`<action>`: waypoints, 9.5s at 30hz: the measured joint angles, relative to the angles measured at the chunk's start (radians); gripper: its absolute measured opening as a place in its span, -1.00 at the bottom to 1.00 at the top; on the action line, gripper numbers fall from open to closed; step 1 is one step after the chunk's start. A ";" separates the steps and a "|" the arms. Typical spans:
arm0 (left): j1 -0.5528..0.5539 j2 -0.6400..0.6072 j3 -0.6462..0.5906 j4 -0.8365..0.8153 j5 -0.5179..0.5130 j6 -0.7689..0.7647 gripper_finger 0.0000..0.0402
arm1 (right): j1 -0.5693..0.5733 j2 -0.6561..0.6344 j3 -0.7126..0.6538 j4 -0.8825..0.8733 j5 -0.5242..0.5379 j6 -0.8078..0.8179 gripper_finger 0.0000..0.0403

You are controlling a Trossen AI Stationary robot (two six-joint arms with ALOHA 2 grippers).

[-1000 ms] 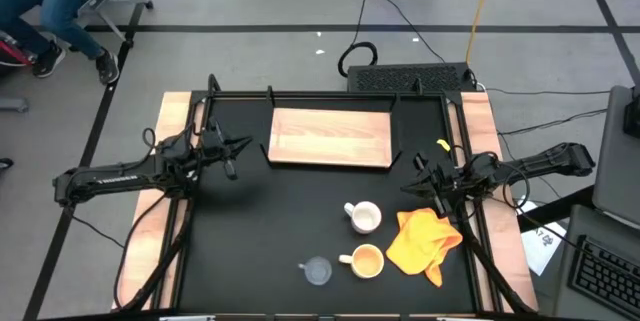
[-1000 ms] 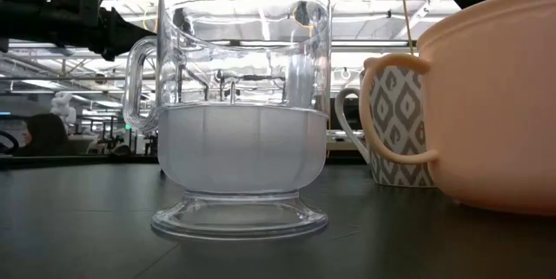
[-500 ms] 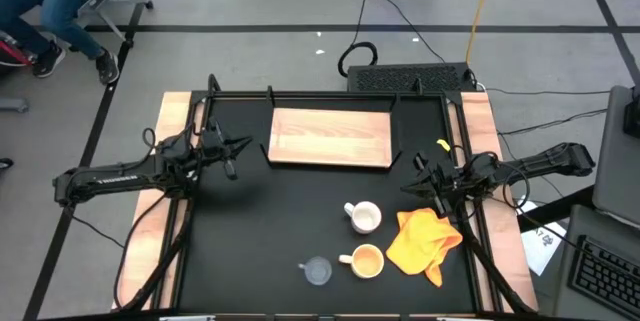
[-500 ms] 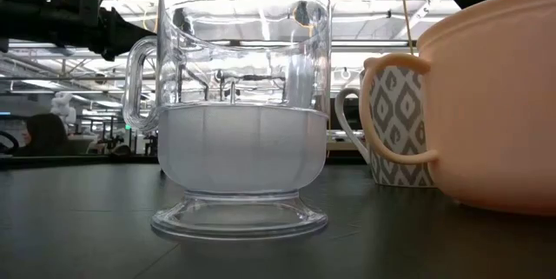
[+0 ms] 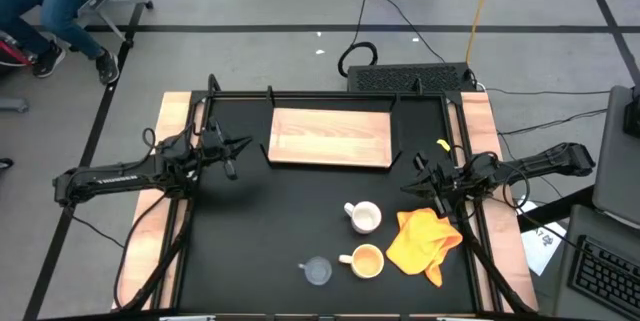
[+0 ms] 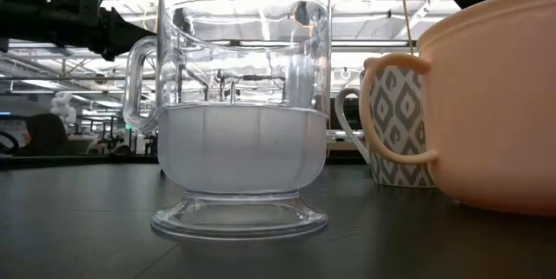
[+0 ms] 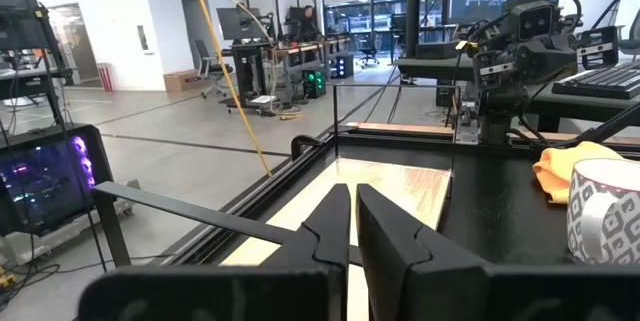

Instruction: Stack small to large cups/mugs on shelf

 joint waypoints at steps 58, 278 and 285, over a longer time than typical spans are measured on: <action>0.000 0.000 0.000 0.028 0.027 -0.052 -0.88 | -0.001 0.004 0.032 0.018 0.089 -0.228 -1.00; 0.000 0.000 0.000 0.026 0.029 -0.078 -0.88 | -0.274 1.305 1.478 -1.436 -0.004 -0.267 -0.97; -0.001 0.000 0.000 0.026 0.029 -0.077 -0.88 | -0.305 1.395 1.662 -1.492 -0.006 -0.323 -0.97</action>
